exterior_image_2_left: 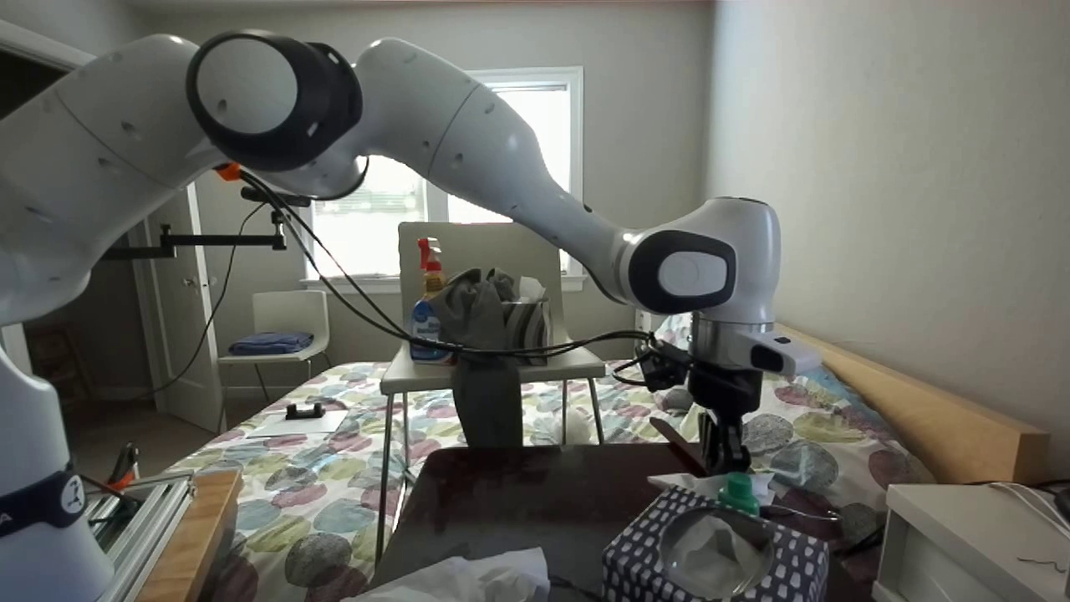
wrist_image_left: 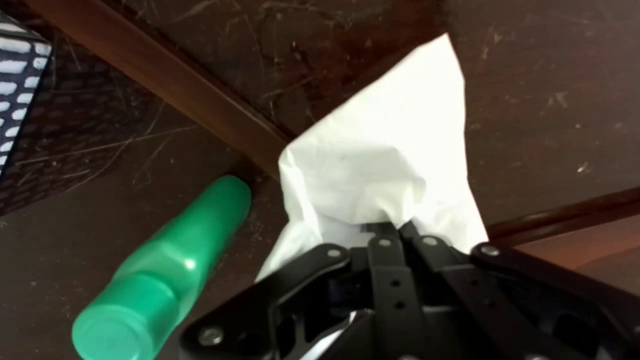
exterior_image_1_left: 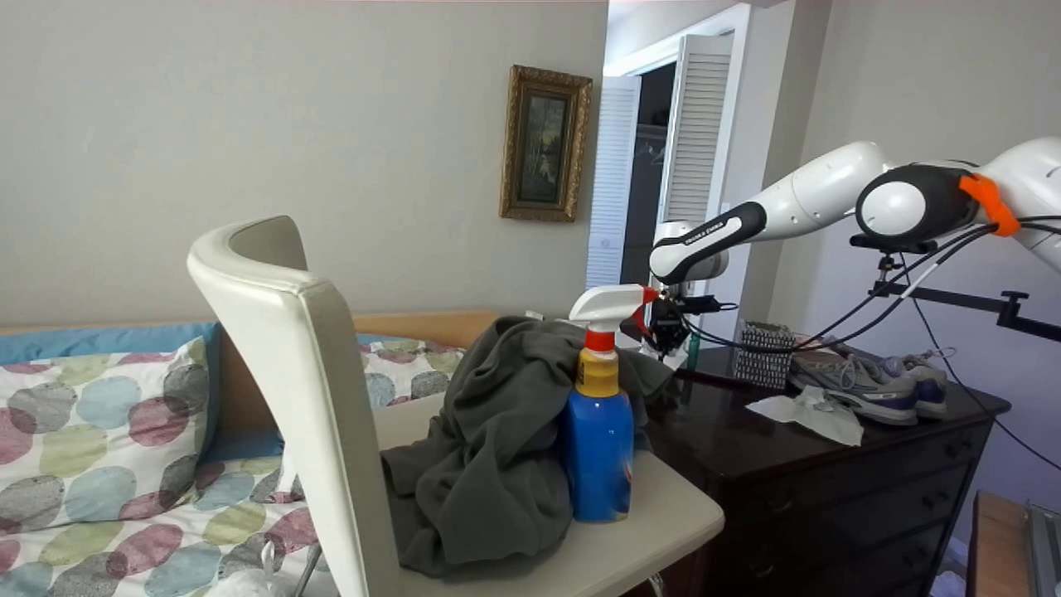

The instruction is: Use the tissue to wipe the coat hanger

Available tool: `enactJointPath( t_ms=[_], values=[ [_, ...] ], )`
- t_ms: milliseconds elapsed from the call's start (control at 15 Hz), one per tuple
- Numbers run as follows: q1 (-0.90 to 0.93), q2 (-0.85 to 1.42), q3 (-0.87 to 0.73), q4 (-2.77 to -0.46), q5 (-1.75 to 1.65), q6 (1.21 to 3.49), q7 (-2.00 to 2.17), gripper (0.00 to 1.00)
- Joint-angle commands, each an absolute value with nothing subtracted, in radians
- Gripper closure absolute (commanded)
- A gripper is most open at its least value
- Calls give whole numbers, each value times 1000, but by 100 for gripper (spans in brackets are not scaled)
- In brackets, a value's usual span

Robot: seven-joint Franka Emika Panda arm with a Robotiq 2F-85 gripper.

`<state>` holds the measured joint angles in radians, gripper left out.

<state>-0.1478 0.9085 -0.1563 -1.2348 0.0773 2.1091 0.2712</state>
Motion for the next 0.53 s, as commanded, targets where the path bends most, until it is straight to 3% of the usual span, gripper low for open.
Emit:
enactJointPath(
  t_ms=[0, 467],
  values=[
    [-164, 875, -146, -1314, 89, 2152, 262, 99],
    [-153, 891, -134, -1167, 148, 2241, 393, 99]
  ],
)
